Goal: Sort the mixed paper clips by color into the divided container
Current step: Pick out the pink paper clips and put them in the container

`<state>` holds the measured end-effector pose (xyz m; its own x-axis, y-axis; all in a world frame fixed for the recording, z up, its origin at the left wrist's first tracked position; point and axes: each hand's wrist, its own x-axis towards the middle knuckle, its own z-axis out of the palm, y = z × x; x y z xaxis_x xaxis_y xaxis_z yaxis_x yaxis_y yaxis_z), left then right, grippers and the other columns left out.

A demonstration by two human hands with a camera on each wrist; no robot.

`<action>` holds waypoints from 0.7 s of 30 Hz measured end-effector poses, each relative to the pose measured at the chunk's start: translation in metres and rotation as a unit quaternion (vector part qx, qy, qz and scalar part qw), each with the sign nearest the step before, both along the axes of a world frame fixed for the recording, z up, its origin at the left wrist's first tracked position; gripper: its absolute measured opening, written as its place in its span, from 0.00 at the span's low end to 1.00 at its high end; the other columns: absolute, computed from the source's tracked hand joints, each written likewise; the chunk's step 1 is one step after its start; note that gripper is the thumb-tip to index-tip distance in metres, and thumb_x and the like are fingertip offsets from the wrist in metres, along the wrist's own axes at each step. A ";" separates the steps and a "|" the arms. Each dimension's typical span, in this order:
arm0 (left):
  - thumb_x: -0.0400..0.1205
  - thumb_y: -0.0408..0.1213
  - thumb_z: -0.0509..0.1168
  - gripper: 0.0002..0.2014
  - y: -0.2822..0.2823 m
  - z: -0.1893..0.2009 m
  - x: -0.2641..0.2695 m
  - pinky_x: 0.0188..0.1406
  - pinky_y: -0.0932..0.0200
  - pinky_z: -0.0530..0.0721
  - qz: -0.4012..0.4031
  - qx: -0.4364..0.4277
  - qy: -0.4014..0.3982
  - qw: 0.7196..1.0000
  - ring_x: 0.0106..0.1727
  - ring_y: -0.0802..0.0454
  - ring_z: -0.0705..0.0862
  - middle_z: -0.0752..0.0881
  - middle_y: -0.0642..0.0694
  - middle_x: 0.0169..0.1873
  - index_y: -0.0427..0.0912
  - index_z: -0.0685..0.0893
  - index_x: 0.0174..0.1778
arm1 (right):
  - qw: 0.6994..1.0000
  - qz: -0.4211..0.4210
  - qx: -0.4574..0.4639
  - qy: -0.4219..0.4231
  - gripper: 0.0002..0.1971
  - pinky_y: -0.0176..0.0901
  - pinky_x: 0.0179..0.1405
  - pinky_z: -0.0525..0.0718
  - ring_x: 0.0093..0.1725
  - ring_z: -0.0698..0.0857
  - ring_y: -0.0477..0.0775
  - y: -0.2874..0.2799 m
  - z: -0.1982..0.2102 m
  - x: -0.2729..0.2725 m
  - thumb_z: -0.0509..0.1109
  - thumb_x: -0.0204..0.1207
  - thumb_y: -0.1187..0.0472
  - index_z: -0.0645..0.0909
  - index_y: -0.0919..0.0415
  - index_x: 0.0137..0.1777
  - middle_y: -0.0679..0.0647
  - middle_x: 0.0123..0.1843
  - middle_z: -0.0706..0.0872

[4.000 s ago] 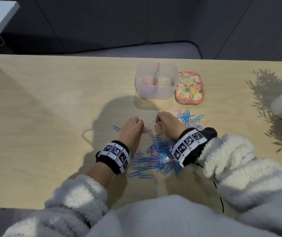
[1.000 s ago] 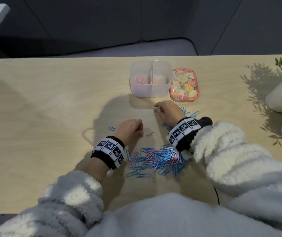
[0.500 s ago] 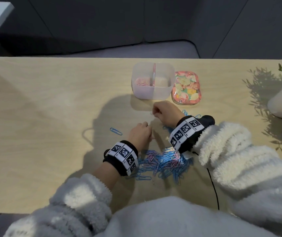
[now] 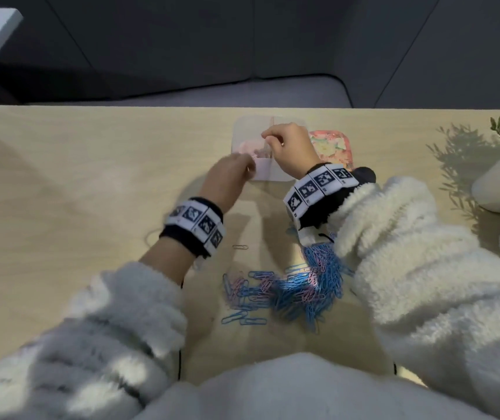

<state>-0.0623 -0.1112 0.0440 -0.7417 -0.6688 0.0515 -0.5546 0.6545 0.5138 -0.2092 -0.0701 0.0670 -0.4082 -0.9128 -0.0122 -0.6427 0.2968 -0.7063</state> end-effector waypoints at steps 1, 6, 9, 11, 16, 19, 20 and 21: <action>0.79 0.30 0.60 0.06 -0.009 0.004 -0.008 0.49 0.47 0.75 0.007 -0.013 0.009 1.000 0.49 0.38 0.81 0.84 0.34 0.48 0.34 0.81 0.48 | 0.999 -0.018 -0.033 0.005 0.13 0.47 0.63 0.79 0.59 0.84 0.59 0.009 0.000 0.000 0.60 0.78 0.67 0.85 0.67 0.55 0.62 0.57 0.88; 0.79 0.31 0.59 0.08 -0.030 -0.003 -0.041 0.50 0.52 0.73 0.049 -0.008 0.019 0.999 0.52 0.38 0.80 0.84 0.36 0.48 0.35 0.83 0.49 | 0.999 0.037 0.011 -0.014 0.10 0.45 0.51 0.80 0.45 0.82 0.51 0.082 -0.021 0.021 0.63 0.77 0.68 0.86 0.66 0.50 0.59 0.48 0.90; 0.81 0.34 0.57 0.11 -0.029 -0.008 -0.046 0.48 0.50 0.74 0.049 -0.020 -0.029 0.998 0.50 0.38 0.82 0.88 0.38 0.43 0.38 0.85 0.42 | 0.965 0.206 0.164 -0.002 0.10 0.43 0.53 0.79 0.49 0.86 0.56 0.120 -0.044 0.042 0.66 0.74 0.67 0.86 0.64 0.51 0.59 0.50 0.90; 0.83 0.38 0.56 0.14 -0.024 -0.010 -0.044 0.49 0.50 0.70 0.033 -0.050 -0.016 0.998 0.52 0.37 0.82 0.88 0.40 0.40 0.41 0.84 0.38 | 0.947 0.244 0.204 0.032 0.09 0.43 0.53 0.77 0.54 0.84 0.58 0.134 -0.055 0.055 0.67 0.75 0.63 0.85 0.62 0.53 0.59 0.53 0.86; 0.81 0.40 0.60 0.10 0.007 -0.013 -0.003 0.48 0.51 0.73 -0.002 -0.150 0.069 0.986 0.52 0.39 0.82 0.88 0.44 0.51 0.44 0.86 0.45 | 0.949 0.234 0.179 0.110 0.10 0.48 0.50 0.75 0.59 0.79 0.60 0.133 -0.069 0.076 0.67 0.76 0.56 0.82 0.60 0.51 0.58 0.54 0.83; 0.79 0.33 0.65 0.06 0.041 -0.019 0.039 0.48 0.49 0.75 -0.061 -0.061 0.002 0.996 0.49 0.42 0.81 0.87 0.43 0.47 0.44 0.86 0.47 | 0.944 0.240 0.193 0.115 0.11 0.49 0.52 0.75 0.58 0.79 0.61 0.125 -0.074 0.082 0.69 0.73 0.55 0.81 0.60 0.51 0.59 0.54 0.84; 0.78 0.33 0.66 0.06 0.051 -0.024 0.054 0.50 0.49 0.76 -0.076 -0.014 -0.037 0.996 0.49 0.44 0.81 0.86 0.44 0.46 0.44 0.87 0.47 | 0.943 0.244 0.198 0.110 0.10 0.49 0.51 0.76 0.58 0.80 0.62 0.123 -0.074 0.083 0.69 0.72 0.56 0.82 0.59 0.51 0.59 0.54 0.85; 0.78 0.34 0.67 0.06 0.060 -0.028 0.068 0.51 0.51 0.76 -0.083 0.026 -0.070 0.994 0.49 0.45 0.82 0.86 0.45 0.46 0.45 0.87 0.47 | 0.943 0.245 0.202 0.104 0.08 0.49 0.51 0.77 0.57 0.81 0.62 0.122 -0.074 0.083 0.69 0.72 0.58 0.83 0.59 0.50 0.59 0.53 0.86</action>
